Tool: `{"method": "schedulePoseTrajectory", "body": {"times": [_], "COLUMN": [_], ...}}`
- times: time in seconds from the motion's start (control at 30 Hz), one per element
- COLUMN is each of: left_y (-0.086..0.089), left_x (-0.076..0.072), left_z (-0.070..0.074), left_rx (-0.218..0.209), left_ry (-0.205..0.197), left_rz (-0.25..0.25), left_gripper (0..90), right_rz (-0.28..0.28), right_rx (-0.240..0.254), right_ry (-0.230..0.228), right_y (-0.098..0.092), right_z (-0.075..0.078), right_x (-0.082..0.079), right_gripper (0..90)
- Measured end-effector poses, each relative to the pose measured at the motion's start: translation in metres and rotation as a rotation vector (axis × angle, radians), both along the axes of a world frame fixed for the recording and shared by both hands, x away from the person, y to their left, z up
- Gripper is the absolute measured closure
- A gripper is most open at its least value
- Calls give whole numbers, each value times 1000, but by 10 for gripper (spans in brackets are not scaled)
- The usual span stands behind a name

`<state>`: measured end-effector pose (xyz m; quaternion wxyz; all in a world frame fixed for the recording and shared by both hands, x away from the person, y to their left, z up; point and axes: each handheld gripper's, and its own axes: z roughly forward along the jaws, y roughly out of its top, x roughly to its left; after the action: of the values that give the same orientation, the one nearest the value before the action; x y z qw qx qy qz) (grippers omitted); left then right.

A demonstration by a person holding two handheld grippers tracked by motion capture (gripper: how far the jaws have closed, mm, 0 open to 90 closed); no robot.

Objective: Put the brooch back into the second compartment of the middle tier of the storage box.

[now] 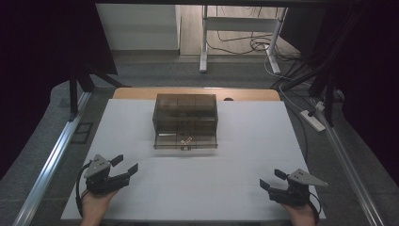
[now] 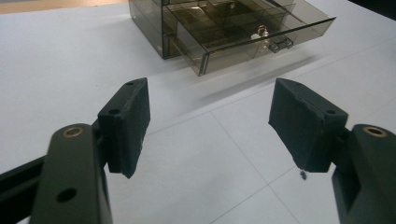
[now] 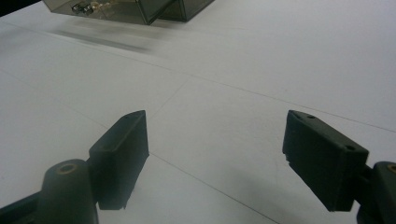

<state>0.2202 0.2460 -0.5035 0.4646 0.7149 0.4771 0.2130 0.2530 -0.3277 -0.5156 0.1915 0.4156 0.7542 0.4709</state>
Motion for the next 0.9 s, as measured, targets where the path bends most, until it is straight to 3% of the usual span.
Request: {"method": "schedulePoseTrajectory", "body": {"times": [0.5,0.9], "left_y": [11,14], "left_x": [-7,-11], "left_z": [-16,-23], "left_rx": [-20,-17], "left_ry": [-9,-3], "left_rz": [43,44], "left_gripper": [299,302], "right_rz": [-14,-25], "right_rx": [1,-3], "right_ry": [12,8], "right_y": [0,0], "right_z": [-1,-1], "right_x": [1,1], "right_gripper": [220,220]}}
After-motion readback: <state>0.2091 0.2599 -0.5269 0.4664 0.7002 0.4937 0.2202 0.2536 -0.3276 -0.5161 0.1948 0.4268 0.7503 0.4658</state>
